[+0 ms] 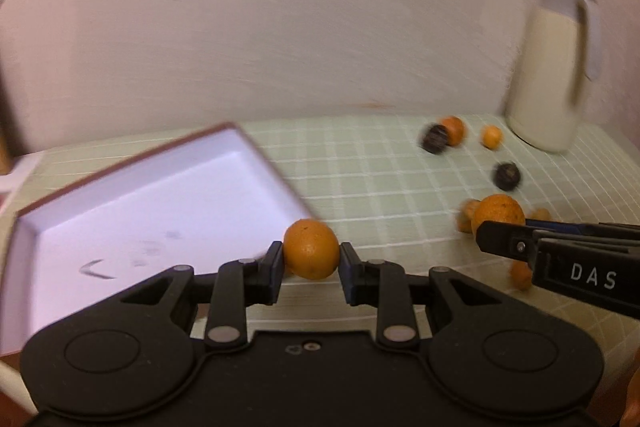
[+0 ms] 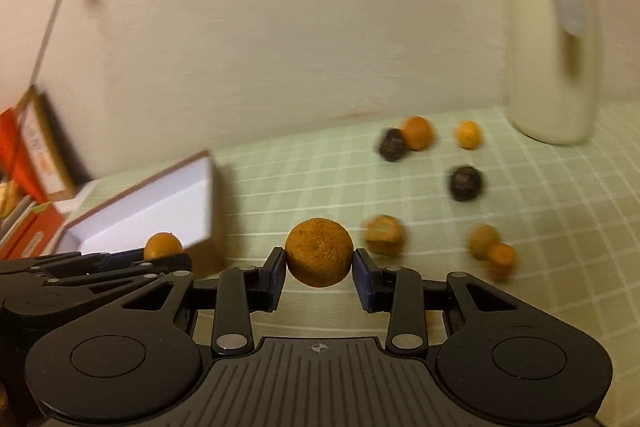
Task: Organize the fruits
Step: 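Carry the kumquat in the left tool while the right tool carries another kumquat to the box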
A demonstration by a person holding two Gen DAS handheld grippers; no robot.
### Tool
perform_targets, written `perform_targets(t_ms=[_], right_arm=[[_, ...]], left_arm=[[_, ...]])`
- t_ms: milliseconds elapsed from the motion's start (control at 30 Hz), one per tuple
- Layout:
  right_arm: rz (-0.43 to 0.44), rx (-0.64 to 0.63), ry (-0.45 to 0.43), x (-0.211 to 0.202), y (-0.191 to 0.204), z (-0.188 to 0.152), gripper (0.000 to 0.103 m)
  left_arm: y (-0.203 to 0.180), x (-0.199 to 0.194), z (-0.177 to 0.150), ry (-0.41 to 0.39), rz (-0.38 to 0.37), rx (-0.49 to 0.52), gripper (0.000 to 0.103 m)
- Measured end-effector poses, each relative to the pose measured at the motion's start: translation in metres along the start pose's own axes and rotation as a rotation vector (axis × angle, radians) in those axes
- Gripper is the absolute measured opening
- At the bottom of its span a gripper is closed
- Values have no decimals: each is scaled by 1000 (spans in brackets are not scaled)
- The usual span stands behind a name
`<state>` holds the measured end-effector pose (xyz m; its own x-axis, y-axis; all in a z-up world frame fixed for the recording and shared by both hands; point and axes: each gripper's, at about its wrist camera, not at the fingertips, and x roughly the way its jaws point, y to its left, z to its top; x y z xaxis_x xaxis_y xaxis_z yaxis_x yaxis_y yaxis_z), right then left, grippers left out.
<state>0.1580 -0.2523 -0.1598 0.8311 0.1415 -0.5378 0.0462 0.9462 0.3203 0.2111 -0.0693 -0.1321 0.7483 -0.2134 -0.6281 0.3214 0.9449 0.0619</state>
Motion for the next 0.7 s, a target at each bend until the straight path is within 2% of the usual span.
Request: perform_targets(t_ms=[400, 700], right_arm=[[189, -152, 15, 31, 104, 15, 37], [209, -212, 61, 62, 140, 11, 37]], left_arm=[[96, -29, -12, -7, 219, -146, 19], [147, -29, -25, 20, 304, -231, 19]])
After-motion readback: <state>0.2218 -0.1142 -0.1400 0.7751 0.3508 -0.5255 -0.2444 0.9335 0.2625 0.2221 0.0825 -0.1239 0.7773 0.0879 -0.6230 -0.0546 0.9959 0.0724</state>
